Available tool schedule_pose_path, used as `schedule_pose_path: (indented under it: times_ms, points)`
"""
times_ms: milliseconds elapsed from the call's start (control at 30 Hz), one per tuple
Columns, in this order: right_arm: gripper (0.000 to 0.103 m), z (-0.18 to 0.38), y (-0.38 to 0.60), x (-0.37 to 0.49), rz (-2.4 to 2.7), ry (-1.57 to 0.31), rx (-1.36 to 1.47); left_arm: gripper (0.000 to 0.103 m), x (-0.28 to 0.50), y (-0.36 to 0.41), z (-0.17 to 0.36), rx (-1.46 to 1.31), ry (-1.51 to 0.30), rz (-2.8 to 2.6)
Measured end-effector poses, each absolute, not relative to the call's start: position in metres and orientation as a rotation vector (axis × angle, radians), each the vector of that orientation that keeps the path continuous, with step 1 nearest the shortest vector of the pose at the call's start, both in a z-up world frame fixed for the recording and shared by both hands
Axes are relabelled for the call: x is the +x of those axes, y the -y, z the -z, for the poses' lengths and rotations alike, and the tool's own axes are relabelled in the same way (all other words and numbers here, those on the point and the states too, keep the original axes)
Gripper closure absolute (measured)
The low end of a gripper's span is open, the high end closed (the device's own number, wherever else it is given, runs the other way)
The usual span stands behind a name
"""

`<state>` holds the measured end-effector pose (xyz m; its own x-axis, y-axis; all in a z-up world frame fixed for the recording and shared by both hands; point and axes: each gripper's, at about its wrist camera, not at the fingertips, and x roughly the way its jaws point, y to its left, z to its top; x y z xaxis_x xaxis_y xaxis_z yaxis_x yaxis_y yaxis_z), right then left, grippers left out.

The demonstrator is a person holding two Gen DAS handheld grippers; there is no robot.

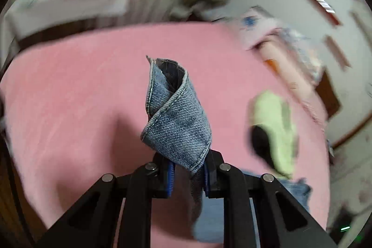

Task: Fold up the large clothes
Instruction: 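Fold the held sleeve across the jacket body with the left gripper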

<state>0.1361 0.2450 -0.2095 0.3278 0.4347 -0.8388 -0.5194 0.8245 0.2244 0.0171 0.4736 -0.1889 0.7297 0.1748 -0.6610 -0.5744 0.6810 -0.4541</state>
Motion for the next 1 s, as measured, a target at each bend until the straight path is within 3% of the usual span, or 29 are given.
schedule_pose_path:
  times_ms: [200, 333, 500, 700, 867, 933, 1000]
  points:
    - [0.068, 0.19, -0.145, 0.153, -0.472, -1.019, -0.001, 0.086, 0.093, -0.359, 0.107, -0.584, -0.52, -0.132]
    - [0.068, 0.185, -0.059, 0.161, -0.34, -0.986, 0.041, 0.091, 0.145, -0.263, 0.105, -0.52, -0.569, 0.037]
    - [0.068, 0.199, 0.046, 0.164, -0.183, -0.98, 0.07, 0.096, 0.195, -0.135, 0.158, -0.458, -0.698, 0.203]
    - [0.068, 0.235, 0.135, 0.162, -0.085, -1.039, 0.085, 0.095, 0.201, -0.013, 0.265, -0.32, -0.954, 0.303]
    - [0.068, 0.261, 0.169, 0.159, -0.106, -1.113, 0.118, 0.077, 0.179, 0.022, 0.319, -0.22, -1.102, 0.302]
    - [0.067, 0.263, 0.175, 0.159, -0.136, -1.123, 0.138, 0.051, 0.169, 0.022, 0.318, -0.228, -1.12, 0.314]
    - [0.063, 0.263, 0.178, 0.159, -0.175, -1.126, 0.162, 0.041, 0.158, 0.009, 0.307, -0.249, -1.114, 0.31]
